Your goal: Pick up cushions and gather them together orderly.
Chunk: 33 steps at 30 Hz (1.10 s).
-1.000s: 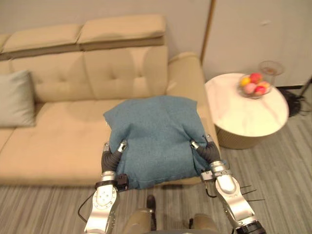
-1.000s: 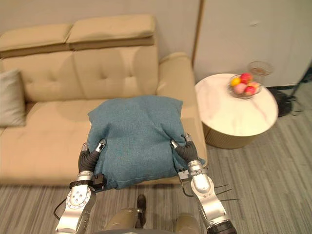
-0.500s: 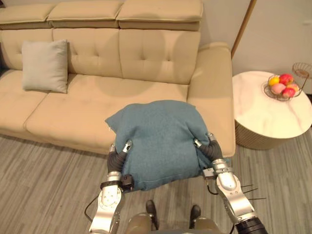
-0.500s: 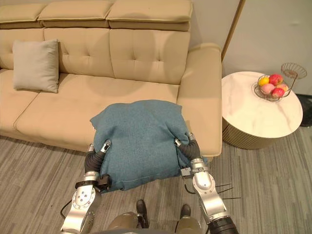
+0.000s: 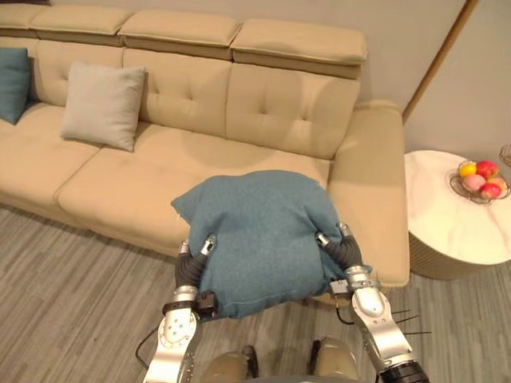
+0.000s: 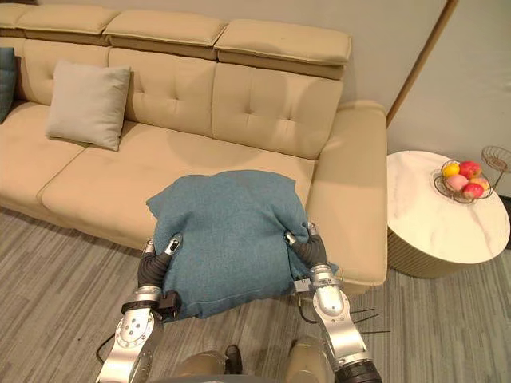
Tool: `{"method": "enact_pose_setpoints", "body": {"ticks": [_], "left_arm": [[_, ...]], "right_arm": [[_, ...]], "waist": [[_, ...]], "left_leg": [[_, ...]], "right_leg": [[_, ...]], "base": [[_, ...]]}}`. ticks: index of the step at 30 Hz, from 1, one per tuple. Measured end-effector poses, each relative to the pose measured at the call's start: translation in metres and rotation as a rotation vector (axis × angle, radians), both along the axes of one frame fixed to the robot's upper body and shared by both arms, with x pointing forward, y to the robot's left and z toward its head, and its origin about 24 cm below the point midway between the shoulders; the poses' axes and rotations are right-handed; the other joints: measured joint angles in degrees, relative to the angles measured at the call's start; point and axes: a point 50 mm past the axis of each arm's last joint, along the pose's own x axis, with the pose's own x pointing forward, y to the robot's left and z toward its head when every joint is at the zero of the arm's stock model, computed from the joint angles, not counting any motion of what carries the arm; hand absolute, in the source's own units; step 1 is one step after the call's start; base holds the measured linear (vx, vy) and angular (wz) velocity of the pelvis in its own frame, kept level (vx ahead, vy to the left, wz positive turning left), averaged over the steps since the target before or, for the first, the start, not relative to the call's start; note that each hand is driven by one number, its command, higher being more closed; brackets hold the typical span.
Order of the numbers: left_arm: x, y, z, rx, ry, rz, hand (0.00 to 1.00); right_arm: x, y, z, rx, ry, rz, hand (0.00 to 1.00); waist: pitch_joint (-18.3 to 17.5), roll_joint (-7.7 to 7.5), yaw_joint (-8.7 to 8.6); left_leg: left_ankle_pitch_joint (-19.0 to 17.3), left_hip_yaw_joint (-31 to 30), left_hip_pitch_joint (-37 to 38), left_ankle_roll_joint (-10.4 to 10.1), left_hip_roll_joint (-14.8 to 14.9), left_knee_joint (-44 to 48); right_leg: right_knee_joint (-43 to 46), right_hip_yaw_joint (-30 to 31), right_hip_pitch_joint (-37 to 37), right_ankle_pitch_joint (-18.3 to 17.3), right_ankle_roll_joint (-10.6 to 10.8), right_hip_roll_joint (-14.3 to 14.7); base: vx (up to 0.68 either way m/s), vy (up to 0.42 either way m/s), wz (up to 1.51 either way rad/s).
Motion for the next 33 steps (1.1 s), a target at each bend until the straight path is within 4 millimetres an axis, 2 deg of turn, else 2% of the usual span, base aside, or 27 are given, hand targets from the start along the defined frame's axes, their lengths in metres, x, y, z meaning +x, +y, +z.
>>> {"method": "enact_pose_setpoints", "body": {"ticks": [1,2,3,5,6,7,8,9,11,13,14,15,16,17,18,19,20,21,23,25,27,28,30,33], "left_arm": [[0.0,-0.004,-0.002,0.001,0.011,-0.019,1.0],[0.0,-0.01,-0.005,-0.017,0.02,-0.041,1.0],[0.0,-0.015,-0.005,-0.029,0.023,-0.054,1.0],[0.002,-0.02,-0.004,-0.042,0.017,-0.061,1.0],[0.002,-0.02,-0.005,-0.049,0.024,-0.059,1.0],[0.001,-0.02,-0.006,-0.052,0.026,-0.055,1.0],[0.0,-0.019,-0.007,-0.057,0.031,-0.049,1.0],[-0.001,-0.02,-0.007,-0.062,0.03,-0.053,1.0],[0.0,-0.02,-0.002,-0.067,0.003,-0.058,1.0],[0.002,-0.02,0.005,-0.074,-0.036,-0.054,1.0],[0.005,-0.022,0.008,-0.078,-0.049,-0.057,1.0],[0.006,-0.023,0.009,-0.08,-0.052,-0.056,1.0],[0.006,-0.023,0.008,-0.079,-0.049,-0.057,1.0],[0.005,-0.024,0.005,-0.078,-0.035,-0.058,1.0],[0.006,-0.024,-0.001,-0.064,-0.012,-0.063,1.0],[0.008,-0.023,-0.003,-0.054,0.001,-0.067,1.0],[0.009,-0.02,-0.003,-0.034,0.003,-0.071,1.0],[0.009,-0.019,-0.003,-0.028,0.003,-0.072,1.0],[0.01,-0.016,-0.002,-0.018,-0.001,-0.062,1.0],[0.016,-0.01,0.003,0.0,-0.02,-0.035,1.0],[0.028,-0.005,0.012,0.027,-0.061,-0.016,1.0],[0.044,-0.005,0.023,0.038,-0.106,-0.005,1.0],[0.081,-0.005,0.055,0.078,-0.22,0.029,1.0],[0.123,-0.006,0.103,0.102,-0.352,0.084,1.0]], "right_arm": [[-0.004,-0.004,-0.004,0.002,0.018,-0.017,1.0],[-0.008,-0.011,-0.007,0.0,0.032,-0.042,1.0],[-0.01,-0.015,-0.008,0.001,0.038,-0.059,1.0],[-0.011,-0.018,-0.008,-0.001,0.037,-0.074,1.0],[-0.013,-0.019,-0.003,0.0,0.021,-0.08,1.0],[-0.015,-0.019,0.001,0.003,0.005,-0.082,1.0],[-0.017,-0.018,0.008,0.007,-0.024,-0.082,1.0],[-0.019,-0.018,0.017,0.013,-0.063,-0.087,1.0],[-0.019,-0.017,0.031,0.021,-0.131,-0.089,1.0],[-0.015,-0.017,0.038,0.023,-0.166,-0.089,1.0],[-0.014,-0.019,0.037,0.021,-0.166,-0.098,1.0],[-0.013,-0.019,0.033,0.018,-0.149,-0.1,1.0],[-0.012,-0.02,0.03,0.016,-0.136,-0.101,1.0],[-0.012,-0.021,0.026,0.009,-0.117,-0.103,1.0],[-0.01,-0.02,0.017,0.02,-0.083,-0.111,1.0],[-0.011,-0.018,0.012,0.03,-0.06,-0.117,1.0],[-0.011,-0.015,0.009,0.047,-0.045,-0.122,1.0],[-0.011,-0.015,0.008,0.049,-0.043,-0.123,1.0],[-0.005,-0.011,0.009,0.049,-0.045,-0.109,1.0],[0.008,-0.004,0.011,0.042,-0.054,-0.085,1.0],[0.022,0.004,0.019,0.019,-0.092,-0.079,1.0],[0.035,0.007,0.03,0.006,-0.138,-0.088,1.0],[0.072,0.015,0.066,-0.032,-0.264,-0.122,1.0],[0.105,0.022,0.115,-0.069,-0.405,-0.168,1.0]], "waist": [[-0.47,-0.36,-0.58],[-1.02,1.1,-0.98],[-1.48,2.76,-0.98],[-1.4,3.39,-1.45],[-1.21,3.69,-0.47],[-1.08,3.76,-0.17],[-1.02,3.96,0.55],[-1.07,3.81,1.15],[-1.17,3.66,1.56],[-1.19,3.47,2.18],[-1.22,3.52,2.56],[-1.25,3.57,2.44],[-1.29,3.65,2.51],[-2.03,5.13,2.46],[-2.6,5.29,2.14],[-2.81,4.44,1.69],[-2.84,2.58,1.05],[-2.86,1.99,0.98],[-2.92,1.39,1.25],[-2.85,1.46,1.46],[-2.74,1.63,1.38],[-2.3,1.88,1.34],[0.47,2.75,1.12],[4.63,2.94,1.08]], "left_leg": [[-1.2,-1.17,0.97,-0.74,-0.76,0.63],[-3.35,-2.74,1.43,-1.95,0.01,2.04],[-3.82,-3.03,1.03,-3.37,1.55,3.4],[-2.87,-1.1,-2.08,-6.05,4.0,12.02],[-0.53,2.62,-5.56,-9.29,7.62,24.75],[0.45,4.35,-6.98,-9.87,9.48,29.92],[0.06,7.11,-8.67,-9.27,12.47,36.33],[-1.52,10.24,-9.88,-6.91,14.97,39.53],[-3.6,12.21,-12.13,-3.57,16.52,36.71],[-3.82,10.74,-14.28,-3.25,16.24,29.12],[-3.35,7.8,-14.82,-4.04,15.62,22.89],[-1.79,3.61,-13.72,-6.47,14.63,15.98],[0.2,1.36,-12.58,-7.88,14.26,11.83],[8.01,-1.68,-10.66,-8.87,14.92,5.12],[8.38,-1.9,-10.11,-10.87,14.9,4.43],[8.65,-1.27,-9.42,-10.54,13.81,3.69],[8.87,0.52,-8.13,-9.47,11.92,1.57],[9.01,1.4,-7.84,-8.91,11.05,0.91],[8.97,5.22,-7.72,-8.09,9.07,-0.57],[8.55,7.75,-8.04,-7.19,8.78,-0.66],[8.44,9.47,-9.53,-7.05,8.67,-0.34],[8.45,9.73,-11.75,-7.04,8.79,0.22],[9.22,9.89,-17.04,-6.54,9.62,1.75],[11.32,9.57,-21.48,-6.43,9.99,1.81]], "right_leg": [[0.33,0.3,1.5,2.49,-2.0,-0.02],[1.32,0.06,1.96,6.59,-4.37,0.56],[2.5,-1.5,2.16,4.83,-4.65,1.27],[2.74,-3.11,3.93,2.64,-5.59,2.33],[1.32,-3.06,7.74,1.34,-6.29,4.29],[0.64,-2.71,9.55,0.68,-6.57,4.94],[-0.29,-2.12,12.16,-0.19,-6.82,5.88],[-1.37,-0.84,14.85,-1.02,-6.82,6.28],[-2.56,1.53,16.54,-1.63,-6.62,5.81],[-3.23,4.57,16.65,-1.61,-6.49,4.72],[-3.38,6.1,16.95,-1.53,-6.36,4.0],[-3.53,7.21,17.73,-1.44,-5.58,3.59],[-3.7,8.05,18.26,-1.44,-3.83,3.55],[-5.12,9.58,19.54,-1.95,-1.24,4.45],[-6.59,11.19,20.44,-1.81,0.55,4.41],[-6.84,11.32,20.23,-1.08,1.21,3.38],[-7.17,11.85,19.99,-1.21,1.68,1.04],[-7.33,12.56,19.61,-0.95,2.11,0.11],[-8.47,15.41,17.47,0.83,3.67,-2.19],[-9.22,17.69,15.7,2.02,3.66,-2.6],[-9.95,19.32,13.56,2.98,3.82,-2.58],[-10.08,19.72,11.32,3.21,3.59,-2.49],[-10.3,20.48,6.54,5.15,3.46,-1.75],[-11.01,20.42,2.53,7.65,3.9,-1.36]], "base": [[0.53,-0.133,0.79],[0.49,-0.122,0.59],[0.59,-0.14,0.51],[0.47,-0.126,0.21],[0.43,-0.112,-0.14],[0.42,-0.09,-0.31],[0.39,-0.041,-0.41],[0.28,-0.02,-0.43],[0.32,0.04,-0.6],[0.25,0.138,-0.77],[0.19,0.228,-0.75],[0.23,0.294,-0.79],[0.19,0.321,-0.89],[0.2,0.378,-0.89],[0.19,0.383,-0.74],[0.17,0.327,-0.45],[0.1,0.204,-0.25],[0.09,0.231,-0.34],[0.03,0.199,-0.59],[-0.03,0.116,-0.77],[-0.08,0.061,-0.55],[-0.15,0.007,-0.22],[-0.2,-0.029,-0.19],[-0.17,-0.042,0.01]]}}
